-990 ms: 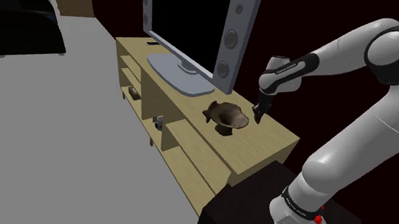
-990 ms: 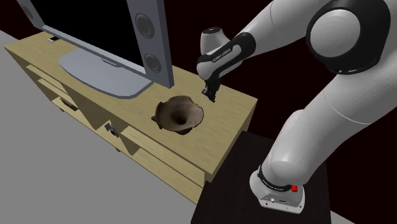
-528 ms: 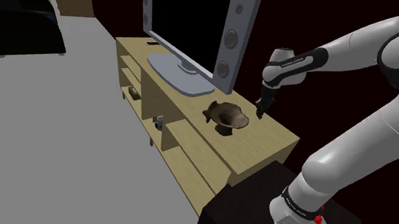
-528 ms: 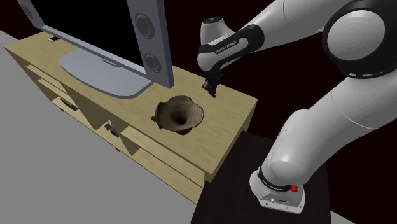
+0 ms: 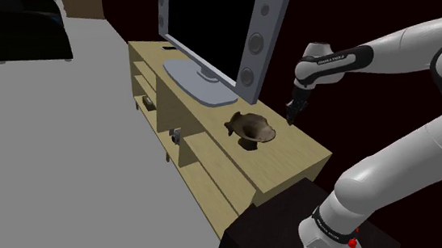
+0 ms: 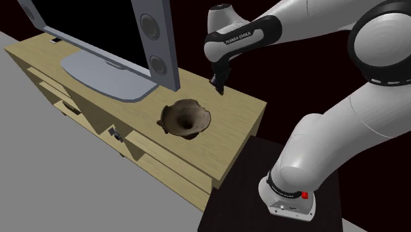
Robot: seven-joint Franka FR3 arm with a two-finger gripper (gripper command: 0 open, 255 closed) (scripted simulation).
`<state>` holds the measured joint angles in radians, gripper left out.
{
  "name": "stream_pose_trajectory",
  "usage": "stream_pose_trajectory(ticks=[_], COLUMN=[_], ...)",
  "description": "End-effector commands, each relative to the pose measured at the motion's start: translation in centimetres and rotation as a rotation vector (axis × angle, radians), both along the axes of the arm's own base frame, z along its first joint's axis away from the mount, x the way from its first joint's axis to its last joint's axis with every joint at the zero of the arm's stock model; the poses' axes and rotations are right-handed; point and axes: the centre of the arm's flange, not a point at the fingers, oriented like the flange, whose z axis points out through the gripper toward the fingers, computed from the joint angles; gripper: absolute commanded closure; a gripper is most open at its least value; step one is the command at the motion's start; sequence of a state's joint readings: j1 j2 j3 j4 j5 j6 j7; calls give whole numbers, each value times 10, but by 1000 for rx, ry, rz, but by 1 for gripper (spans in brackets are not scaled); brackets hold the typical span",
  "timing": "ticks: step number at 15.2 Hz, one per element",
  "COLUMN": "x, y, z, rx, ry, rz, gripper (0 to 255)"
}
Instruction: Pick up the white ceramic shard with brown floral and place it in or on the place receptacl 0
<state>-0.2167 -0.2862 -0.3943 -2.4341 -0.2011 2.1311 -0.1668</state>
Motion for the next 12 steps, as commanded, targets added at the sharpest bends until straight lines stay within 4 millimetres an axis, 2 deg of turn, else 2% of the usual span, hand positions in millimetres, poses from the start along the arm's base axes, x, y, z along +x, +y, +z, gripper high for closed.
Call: stream_pose_trajectory(ticks=[1,12], x=[-1,-1], y=[1,1], z=[11,69], rx=[0,0], ry=[0,0], rz=[0,0], gripper=[255,255])
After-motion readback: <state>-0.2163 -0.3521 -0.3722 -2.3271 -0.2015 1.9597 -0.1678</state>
